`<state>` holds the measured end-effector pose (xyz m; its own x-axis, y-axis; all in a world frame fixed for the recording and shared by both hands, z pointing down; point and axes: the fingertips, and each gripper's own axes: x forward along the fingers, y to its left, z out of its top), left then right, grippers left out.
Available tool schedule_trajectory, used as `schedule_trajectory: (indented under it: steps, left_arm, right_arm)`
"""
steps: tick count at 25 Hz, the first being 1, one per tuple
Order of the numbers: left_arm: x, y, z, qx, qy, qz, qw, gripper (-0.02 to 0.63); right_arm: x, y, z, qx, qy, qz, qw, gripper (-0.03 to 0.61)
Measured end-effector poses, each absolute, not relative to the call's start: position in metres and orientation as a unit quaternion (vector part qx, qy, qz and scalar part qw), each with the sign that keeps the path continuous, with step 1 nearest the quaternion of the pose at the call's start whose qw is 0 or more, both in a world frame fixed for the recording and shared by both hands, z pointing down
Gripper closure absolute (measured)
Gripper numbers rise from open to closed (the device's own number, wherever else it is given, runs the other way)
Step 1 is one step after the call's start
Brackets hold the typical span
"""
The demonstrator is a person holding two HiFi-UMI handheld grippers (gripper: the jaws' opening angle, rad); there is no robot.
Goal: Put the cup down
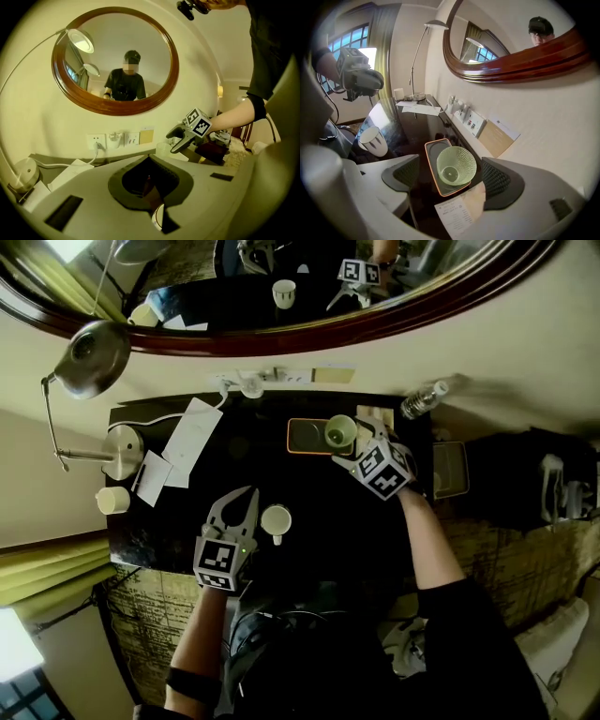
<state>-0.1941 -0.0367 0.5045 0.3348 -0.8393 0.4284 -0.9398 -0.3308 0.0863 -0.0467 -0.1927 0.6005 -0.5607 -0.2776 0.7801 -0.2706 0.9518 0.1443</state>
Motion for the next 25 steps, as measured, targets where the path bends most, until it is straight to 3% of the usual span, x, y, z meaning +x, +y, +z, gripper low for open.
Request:
schedule_trajectory:
  steps: [11,22,25]
  left_arm:
    - [-0.206,-0.024,0.478,0.827,-0.52,0.154,0.145,0.626]
    - [-0.229,-0.019,0.473,0.828,-0.521,0.144,0.148,0.626]
    - [-0.23,-0.018,0.471,0.83,-0.519,0.143,0.146,0.626]
  right_arm:
    - [-0.011,-0.12,0.538,0.25,-0.891,0.071,0.373,0.199]
    - [0.048,-0.084,0.496,0.406,-0.867,0.117,0.263,0.566]
    - [0.069,-0.074,0.486,0.451,-0.853,0.141,0.22,0.58]
